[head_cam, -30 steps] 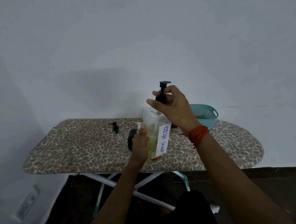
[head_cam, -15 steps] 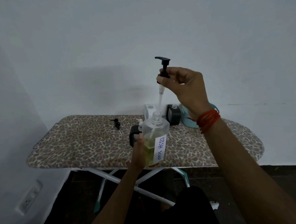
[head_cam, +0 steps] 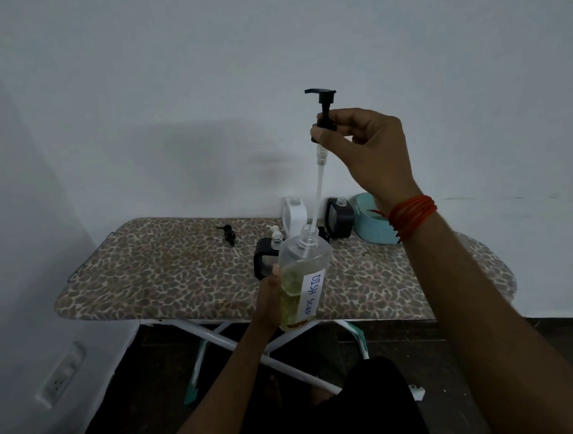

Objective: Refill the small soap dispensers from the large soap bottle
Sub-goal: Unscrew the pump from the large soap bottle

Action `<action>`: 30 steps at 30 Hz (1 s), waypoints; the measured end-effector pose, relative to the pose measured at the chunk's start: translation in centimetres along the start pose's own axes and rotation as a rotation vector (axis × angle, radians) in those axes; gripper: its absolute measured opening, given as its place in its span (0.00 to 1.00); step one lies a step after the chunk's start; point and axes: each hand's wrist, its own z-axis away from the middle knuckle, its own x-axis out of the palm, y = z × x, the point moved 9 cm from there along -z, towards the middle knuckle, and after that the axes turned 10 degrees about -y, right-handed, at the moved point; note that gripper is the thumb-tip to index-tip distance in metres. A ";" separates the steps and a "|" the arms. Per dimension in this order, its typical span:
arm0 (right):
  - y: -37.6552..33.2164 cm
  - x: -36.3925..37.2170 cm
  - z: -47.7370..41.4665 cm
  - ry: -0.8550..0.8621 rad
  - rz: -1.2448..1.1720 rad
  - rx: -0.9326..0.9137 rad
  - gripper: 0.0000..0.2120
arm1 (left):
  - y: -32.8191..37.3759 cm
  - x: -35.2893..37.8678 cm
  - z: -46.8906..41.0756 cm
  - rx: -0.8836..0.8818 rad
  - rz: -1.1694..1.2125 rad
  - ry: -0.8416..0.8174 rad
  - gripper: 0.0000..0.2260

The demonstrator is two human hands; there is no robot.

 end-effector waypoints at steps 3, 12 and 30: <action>0.4 -0.1 0.2 0.025 -0.022 0.012 0.11 | 0.0 -0.2 -0.3 0.018 -0.033 -0.013 0.21; 1.1 0.4 0.6 -0.010 -0.025 0.022 0.07 | -1.2 -0.5 -1.0 -0.026 -0.045 -0.015 0.23; 3.0 -1.1 0.6 0.026 -0.176 0.105 0.12 | -0.4 0.8 -0.1 -0.035 0.004 0.031 0.24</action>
